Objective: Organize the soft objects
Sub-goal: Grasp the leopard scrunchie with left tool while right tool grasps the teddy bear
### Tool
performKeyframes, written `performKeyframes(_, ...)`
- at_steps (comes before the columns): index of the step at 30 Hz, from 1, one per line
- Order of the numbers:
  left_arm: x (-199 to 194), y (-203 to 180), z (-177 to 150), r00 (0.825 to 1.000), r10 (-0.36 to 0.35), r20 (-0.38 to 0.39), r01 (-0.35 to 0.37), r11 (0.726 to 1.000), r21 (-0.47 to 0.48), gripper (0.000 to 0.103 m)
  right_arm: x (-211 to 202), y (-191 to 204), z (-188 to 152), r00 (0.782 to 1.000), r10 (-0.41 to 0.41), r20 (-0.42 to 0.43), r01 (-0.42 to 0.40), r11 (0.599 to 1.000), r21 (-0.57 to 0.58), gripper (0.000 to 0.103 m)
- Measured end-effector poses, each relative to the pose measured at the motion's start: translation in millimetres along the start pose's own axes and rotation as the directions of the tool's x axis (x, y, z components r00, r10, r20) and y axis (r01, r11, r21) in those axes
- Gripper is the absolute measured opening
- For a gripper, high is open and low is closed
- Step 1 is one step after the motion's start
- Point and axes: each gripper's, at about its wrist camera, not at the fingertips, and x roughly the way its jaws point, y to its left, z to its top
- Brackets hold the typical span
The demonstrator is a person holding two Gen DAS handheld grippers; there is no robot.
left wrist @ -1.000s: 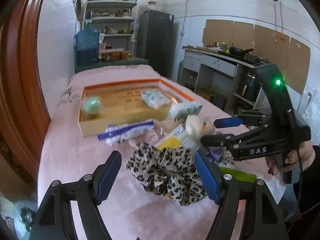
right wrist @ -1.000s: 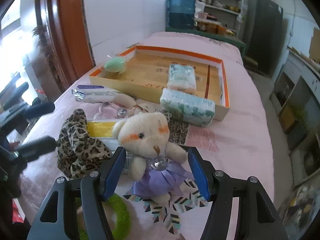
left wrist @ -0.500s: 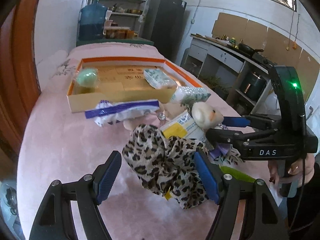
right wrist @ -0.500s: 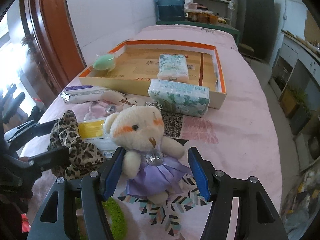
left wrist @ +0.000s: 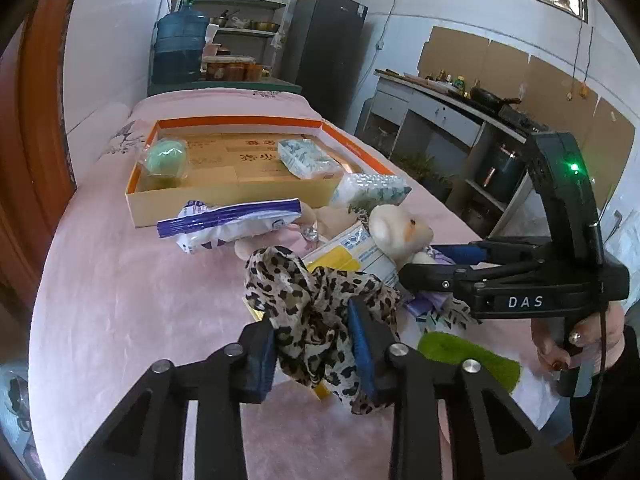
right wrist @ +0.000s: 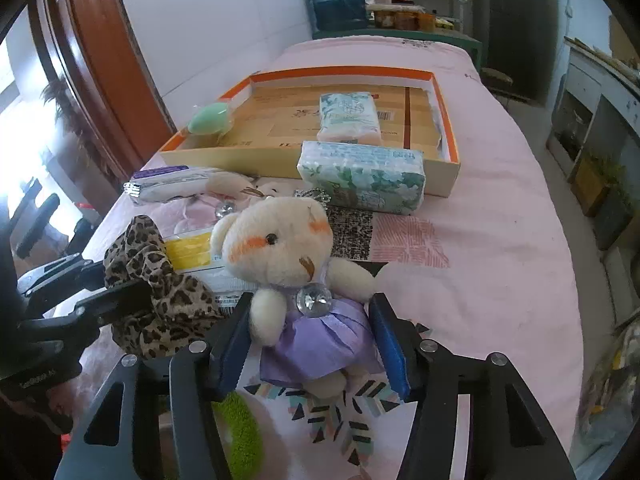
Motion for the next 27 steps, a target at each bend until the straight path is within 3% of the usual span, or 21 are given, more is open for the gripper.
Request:
performKeyframes(9,-6.3,1.9,-1.1,0.999,-0.026,0.026,0.027,0.999,-0.028,0.013,-5.2,-0.8,-1.8,0.999,-0.025,0.02,0.024,1.0,0.018,0.044)
performKeyframes(27,-42.5,-10.2,6.2,0.981,-0.082,0.174,0.082,0.997,0.008,0.011,-54.4,0.8,7.0,0.989,-0.015,0.149,0.011,1.0,0.025,0.043)
